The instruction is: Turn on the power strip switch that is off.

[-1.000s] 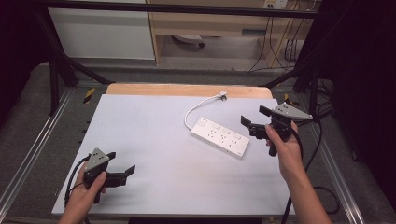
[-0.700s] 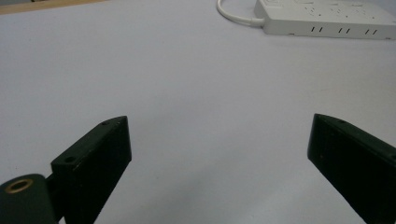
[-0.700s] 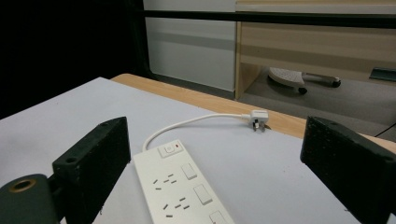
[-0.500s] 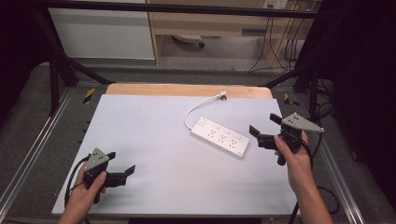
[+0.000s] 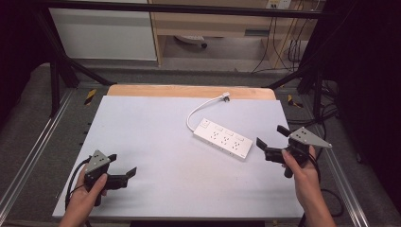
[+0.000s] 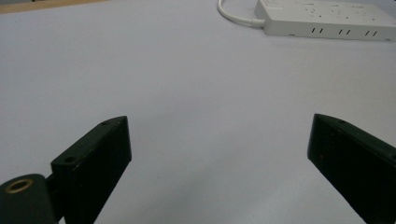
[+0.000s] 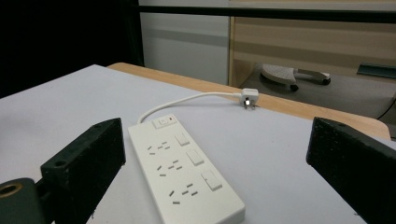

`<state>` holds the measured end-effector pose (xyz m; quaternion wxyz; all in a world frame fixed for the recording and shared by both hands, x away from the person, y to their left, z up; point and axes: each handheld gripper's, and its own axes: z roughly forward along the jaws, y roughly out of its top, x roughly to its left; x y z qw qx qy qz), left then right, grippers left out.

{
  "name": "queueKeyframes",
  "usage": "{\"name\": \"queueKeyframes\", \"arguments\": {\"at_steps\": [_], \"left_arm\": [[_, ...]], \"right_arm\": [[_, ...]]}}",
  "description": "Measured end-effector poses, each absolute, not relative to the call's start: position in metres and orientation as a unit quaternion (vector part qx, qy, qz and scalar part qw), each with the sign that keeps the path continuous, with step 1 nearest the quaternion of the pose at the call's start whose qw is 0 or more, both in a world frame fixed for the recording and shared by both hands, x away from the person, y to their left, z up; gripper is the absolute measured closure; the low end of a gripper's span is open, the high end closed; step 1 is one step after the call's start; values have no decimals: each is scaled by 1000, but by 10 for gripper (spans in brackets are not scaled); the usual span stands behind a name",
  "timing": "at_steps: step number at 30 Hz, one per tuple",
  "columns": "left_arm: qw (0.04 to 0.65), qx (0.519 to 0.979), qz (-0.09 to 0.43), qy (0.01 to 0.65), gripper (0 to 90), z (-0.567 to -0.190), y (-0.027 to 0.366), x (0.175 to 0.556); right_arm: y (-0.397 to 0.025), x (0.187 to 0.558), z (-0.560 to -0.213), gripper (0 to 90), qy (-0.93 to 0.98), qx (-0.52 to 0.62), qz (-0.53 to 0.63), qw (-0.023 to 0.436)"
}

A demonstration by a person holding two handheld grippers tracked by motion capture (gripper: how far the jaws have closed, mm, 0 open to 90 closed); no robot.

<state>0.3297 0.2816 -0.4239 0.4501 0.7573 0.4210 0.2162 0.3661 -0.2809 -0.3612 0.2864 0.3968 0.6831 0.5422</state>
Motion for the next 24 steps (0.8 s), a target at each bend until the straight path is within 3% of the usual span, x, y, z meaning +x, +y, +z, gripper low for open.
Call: {"name": "queueKeyframes", "arguments": {"at_steps": [24], "left_arm": [[451, 759, 214, 418, 64, -424, 280, 330]], "right_arm": [[-286, 344, -435, 33, 698, 436, 504, 262]]}}
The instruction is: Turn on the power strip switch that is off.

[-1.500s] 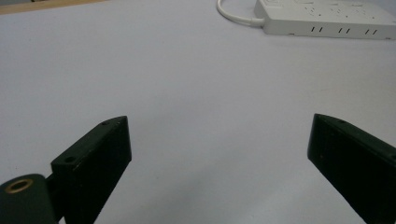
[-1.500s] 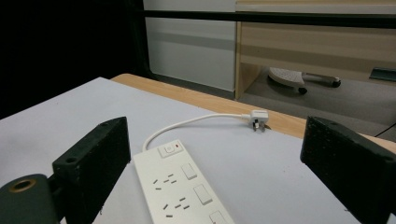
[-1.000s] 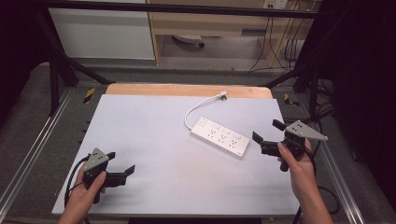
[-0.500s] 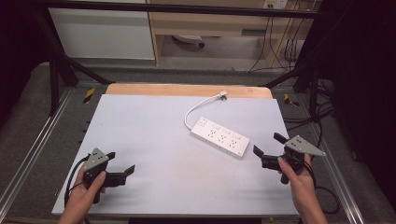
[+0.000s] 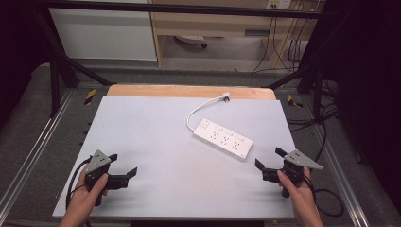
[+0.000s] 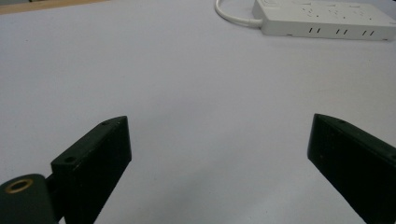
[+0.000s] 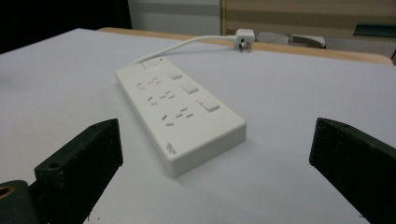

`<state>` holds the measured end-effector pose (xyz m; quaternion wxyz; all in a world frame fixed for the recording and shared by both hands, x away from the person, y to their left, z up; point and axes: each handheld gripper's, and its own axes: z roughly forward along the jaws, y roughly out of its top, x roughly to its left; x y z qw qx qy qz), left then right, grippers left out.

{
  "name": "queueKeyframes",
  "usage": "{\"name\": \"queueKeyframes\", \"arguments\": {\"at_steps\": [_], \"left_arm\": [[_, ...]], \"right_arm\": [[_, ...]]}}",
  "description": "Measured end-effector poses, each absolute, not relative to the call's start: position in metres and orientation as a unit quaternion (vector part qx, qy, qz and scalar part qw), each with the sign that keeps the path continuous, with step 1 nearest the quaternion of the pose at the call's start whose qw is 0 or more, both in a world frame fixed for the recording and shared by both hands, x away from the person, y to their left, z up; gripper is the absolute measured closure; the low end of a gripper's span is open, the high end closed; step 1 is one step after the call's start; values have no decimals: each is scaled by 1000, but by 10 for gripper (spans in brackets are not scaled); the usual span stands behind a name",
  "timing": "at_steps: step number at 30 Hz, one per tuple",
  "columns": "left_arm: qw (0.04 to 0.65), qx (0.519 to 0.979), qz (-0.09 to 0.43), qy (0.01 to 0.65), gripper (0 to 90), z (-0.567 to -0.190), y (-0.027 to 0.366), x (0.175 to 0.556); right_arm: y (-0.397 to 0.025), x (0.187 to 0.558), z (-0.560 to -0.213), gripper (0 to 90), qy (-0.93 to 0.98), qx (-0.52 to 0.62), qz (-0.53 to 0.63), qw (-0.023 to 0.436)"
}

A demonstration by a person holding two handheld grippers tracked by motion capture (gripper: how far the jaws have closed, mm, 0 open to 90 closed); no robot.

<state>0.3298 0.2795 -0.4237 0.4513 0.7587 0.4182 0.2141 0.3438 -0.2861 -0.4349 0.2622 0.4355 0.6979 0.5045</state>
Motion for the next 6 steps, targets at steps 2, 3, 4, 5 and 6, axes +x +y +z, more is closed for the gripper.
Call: {"name": "queueKeyframes", "arguments": {"at_steps": [2, 3, 4, 5, 6], "left_arm": [[451, 759, 214, 418, 64, -424, 279, 330], [450, 760, 214, 417, 64, -424, 279, 330], [450, 760, 214, 417, 64, -424, 278, 330], [449, 761, 214, 417, 64, -424, 278, 330], [449, 761, 214, 417, 64, -424, 278, 331]], "right_arm": [[-284, 344, -437, 34, 703, 437, 498, 259], [-281, 344, -440, 33, 711, 436, 489, 257], [-277, 345, -444, 33, 723, 434, 475, 254], [-274, 346, -446, 32, 730, 433, 464, 253], [-272, 346, -447, 34, 734, 433, 459, 251]]}}
